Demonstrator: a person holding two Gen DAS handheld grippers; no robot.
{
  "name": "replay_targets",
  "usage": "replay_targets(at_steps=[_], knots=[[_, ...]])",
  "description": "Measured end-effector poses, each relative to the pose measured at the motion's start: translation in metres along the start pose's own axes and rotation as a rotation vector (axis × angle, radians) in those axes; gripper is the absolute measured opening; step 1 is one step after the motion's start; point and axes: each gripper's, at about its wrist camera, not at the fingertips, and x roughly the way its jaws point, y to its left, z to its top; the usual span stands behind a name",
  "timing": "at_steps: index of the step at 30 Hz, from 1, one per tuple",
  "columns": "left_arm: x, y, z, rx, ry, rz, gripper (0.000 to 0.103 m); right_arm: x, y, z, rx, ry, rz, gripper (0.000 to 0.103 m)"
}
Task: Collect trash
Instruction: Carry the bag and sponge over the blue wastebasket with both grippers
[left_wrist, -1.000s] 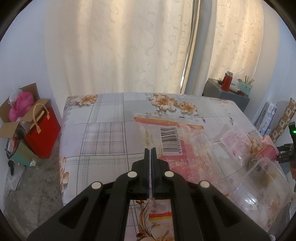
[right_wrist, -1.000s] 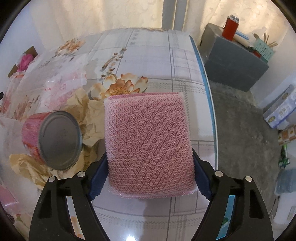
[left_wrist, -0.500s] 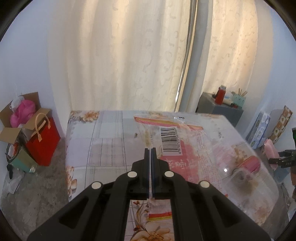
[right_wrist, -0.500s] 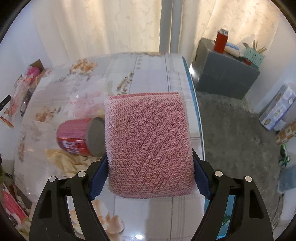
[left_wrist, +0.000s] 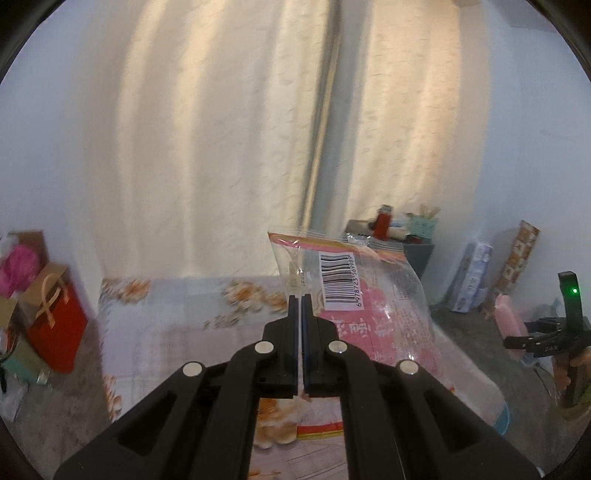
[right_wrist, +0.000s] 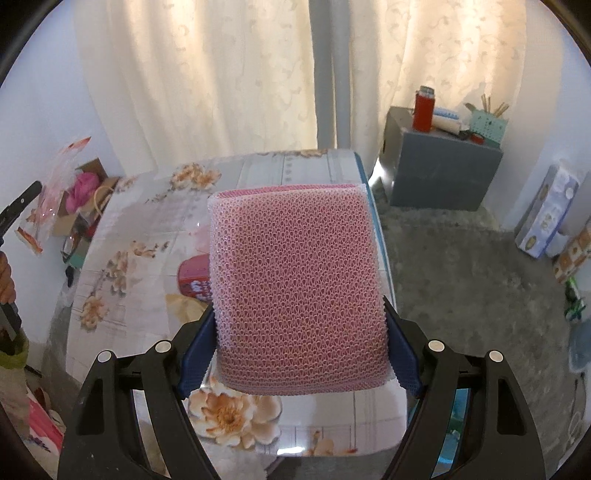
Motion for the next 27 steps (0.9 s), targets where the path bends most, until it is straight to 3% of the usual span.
replay_targets(at_steps=[12,18,27], knots=[[0.016,-0.138,0.009,0.19,0.024,-0.208,0.001,-0.054,-0.037,-0.05,0.139,-0.061,-0.032,0.076],[0.045,-0.213,0.001,0.228,0.105,-0.331,0.001,-0.075,-0.073,-0.086,0.244,-0.078,-0.068,0.076],[0.078,-0.327,-0.023,0.302,0.22,-0.419,0.001,-0.102,-0.141,-0.145,0.419,-0.099,-0.108,0.076]])
